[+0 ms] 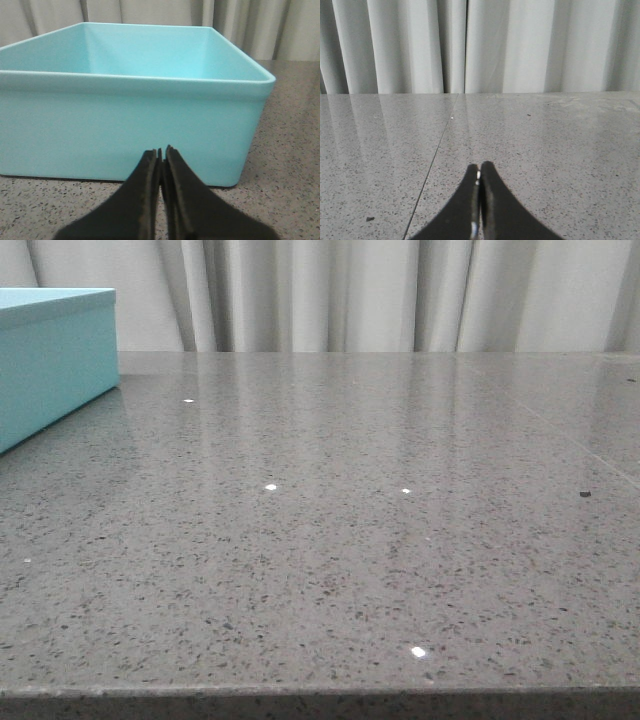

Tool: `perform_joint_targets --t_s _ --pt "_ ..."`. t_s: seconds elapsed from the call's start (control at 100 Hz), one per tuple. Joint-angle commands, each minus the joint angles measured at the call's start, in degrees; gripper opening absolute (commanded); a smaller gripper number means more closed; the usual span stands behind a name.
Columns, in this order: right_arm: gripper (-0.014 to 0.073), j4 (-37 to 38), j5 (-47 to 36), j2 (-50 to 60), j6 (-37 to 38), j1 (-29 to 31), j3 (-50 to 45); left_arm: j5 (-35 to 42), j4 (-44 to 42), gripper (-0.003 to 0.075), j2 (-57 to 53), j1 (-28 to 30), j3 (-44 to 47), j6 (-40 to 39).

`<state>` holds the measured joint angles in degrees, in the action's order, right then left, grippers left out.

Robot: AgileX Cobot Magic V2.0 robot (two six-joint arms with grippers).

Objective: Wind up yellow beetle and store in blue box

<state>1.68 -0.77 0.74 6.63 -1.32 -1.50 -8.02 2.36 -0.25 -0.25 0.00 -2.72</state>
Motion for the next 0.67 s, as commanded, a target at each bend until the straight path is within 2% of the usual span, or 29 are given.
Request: perform_joint_targets --t_s 0.0,0.17,0.66 --pt "-0.0068 0.1 -4.2 1.1 -0.6 0.4 0.7 4.1 0.2 -0.0018 -1.8 -0.4 1.2 -0.6" --pt "-0.0068 0.1 -1.3 1.1 -0.6 0.4 0.7 4.1 0.2 -0.0018 -1.8 -0.4 1.2 -0.6" --pt "-0.0068 0.1 -1.3 1.1 -0.6 0.4 0.7 4.1 0.2 -0.0018 -1.8 -0.4 1.2 -0.6"
